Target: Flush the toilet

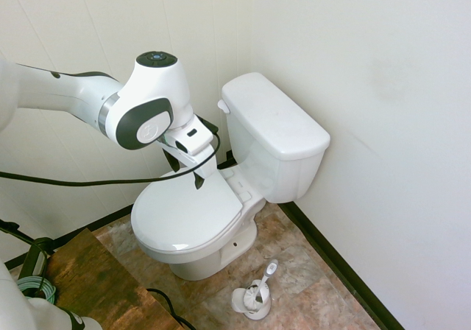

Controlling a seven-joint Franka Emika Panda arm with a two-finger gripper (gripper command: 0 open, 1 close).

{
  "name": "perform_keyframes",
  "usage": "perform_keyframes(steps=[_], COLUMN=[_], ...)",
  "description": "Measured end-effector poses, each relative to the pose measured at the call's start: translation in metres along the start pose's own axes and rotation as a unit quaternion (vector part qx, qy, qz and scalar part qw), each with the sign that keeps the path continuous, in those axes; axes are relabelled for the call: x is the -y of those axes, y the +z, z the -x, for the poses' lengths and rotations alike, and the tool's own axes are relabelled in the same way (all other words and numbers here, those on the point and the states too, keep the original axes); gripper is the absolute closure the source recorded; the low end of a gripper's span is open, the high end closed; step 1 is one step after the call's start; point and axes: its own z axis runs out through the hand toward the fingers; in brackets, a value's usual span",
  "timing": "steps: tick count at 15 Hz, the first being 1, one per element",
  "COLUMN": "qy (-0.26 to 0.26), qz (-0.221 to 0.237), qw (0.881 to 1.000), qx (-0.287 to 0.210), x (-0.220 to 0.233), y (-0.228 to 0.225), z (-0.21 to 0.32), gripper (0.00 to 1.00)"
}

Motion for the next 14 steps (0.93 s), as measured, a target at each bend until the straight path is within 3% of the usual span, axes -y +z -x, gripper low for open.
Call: perform_keyframes(steps=[5, 14], qy=[-0.003, -0.046], qz=[-0.007, -0.053], qw=[1.000, 0.998], qx=[0.002, -0.003], x=[0.019, 0.180], y=[0.005, 0.029], z=[-0.005, -0.039], gripper=[0.00, 0.00])
